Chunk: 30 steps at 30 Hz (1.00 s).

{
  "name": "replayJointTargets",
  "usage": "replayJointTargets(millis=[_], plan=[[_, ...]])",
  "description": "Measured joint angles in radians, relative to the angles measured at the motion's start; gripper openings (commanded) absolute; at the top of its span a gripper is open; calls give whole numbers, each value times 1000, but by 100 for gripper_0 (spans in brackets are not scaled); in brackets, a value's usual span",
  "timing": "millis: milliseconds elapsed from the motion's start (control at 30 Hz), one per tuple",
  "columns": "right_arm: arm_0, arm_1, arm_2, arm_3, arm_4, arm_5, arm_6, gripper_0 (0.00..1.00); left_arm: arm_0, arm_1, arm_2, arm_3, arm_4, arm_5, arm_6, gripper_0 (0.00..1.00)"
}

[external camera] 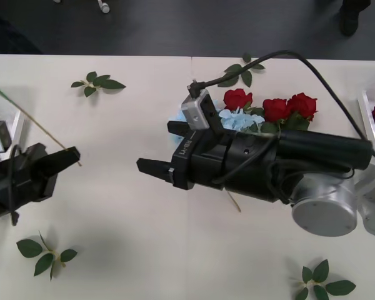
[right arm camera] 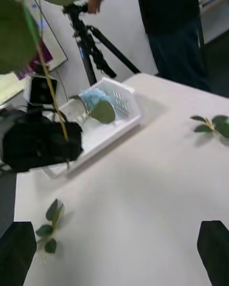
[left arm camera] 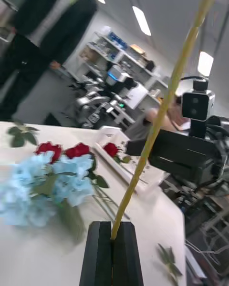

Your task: Put the red flowers into the right box and the blue flowers into the left box

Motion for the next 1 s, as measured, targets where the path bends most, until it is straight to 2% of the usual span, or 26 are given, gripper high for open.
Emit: replayJointTargets(millis=[233, 367, 533, 667, 800, 1000], plan=[[122, -3, -318, -42, -201, 347, -35, 100, 192, 71, 92, -141, 55, -223, 0, 0], [131, -10, -491, -42, -279, 644, -36, 100, 311, 136, 142, -209, 65, -332, 0, 0], [131, -32, -667, -21, -327, 889, -47, 100, 435, 197, 232, -237, 65, -409, 0, 0], [131, -45, -716, 24, -290, 1004, -111, 100, 515, 214, 288, -237, 63, -486, 0, 0], [131, -46, -719, 61, -164, 1126, -192, 100, 581, 214, 330, -237, -21, -574, 1, 0], [131, -46, -709, 153, -33, 1184, -195, 100, 651, 214, 364, -236, -144, -686, 2, 0]])
